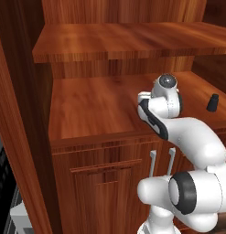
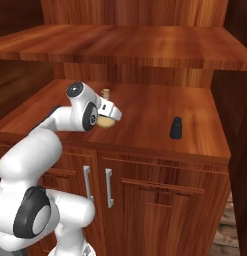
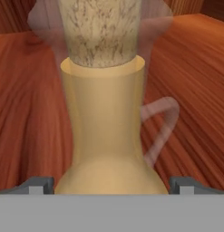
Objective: Retrieve the bottle and the shaker from the cabinet and place them next to the mixing bowl on the counter. Then add garlic from the fridge to the mixing bowl.
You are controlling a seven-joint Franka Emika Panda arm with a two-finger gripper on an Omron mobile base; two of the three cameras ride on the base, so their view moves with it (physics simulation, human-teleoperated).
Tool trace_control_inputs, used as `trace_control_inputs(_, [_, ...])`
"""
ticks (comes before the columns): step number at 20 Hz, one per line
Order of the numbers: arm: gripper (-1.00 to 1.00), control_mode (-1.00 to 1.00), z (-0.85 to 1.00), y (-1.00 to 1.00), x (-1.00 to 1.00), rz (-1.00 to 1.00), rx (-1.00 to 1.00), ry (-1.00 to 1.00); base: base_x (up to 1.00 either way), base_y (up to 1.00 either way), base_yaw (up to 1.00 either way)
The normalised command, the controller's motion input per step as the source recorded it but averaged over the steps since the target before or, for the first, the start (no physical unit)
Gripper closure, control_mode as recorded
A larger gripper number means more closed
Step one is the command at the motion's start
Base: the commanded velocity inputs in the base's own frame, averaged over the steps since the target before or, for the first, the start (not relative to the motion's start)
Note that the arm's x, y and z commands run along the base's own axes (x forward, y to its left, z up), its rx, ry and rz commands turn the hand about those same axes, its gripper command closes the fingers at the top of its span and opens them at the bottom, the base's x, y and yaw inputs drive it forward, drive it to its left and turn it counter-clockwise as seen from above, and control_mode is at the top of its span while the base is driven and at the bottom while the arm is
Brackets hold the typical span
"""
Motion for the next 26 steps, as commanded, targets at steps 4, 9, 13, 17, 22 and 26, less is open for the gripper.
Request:
trace_control_inputs(4, [-1.00,-1.00,0.00,0.00,0.05,0.00,0.00,0.00,0.00,0.00,0.00])
trace_control_inputs(9, [-1.00,-1.00,0.00,0.00,0.08,0.00,0.00,0.00,0.00,0.00,0.00])
trace_control_inputs(13, [-1.00,-1.00,0.00,0.00,0.00,0.00,0.00,0.00,0.00,0.00,0.00])
trace_control_inputs(17, [-1.00,-1.00,0.00,0.00,0.00,0.00,0.00,0.00,0.00,0.00,0.00])
trace_control_inputs(22, [1.00,-1.00,0.00,0.00,0.00,0.00,0.00,0.00,0.00,0.00,0.00])
trace_control_inputs(26, [1.00,-1.00,0.00,0.00,0.00,0.00,0.00,0.00,0.00,0.00,0.00])
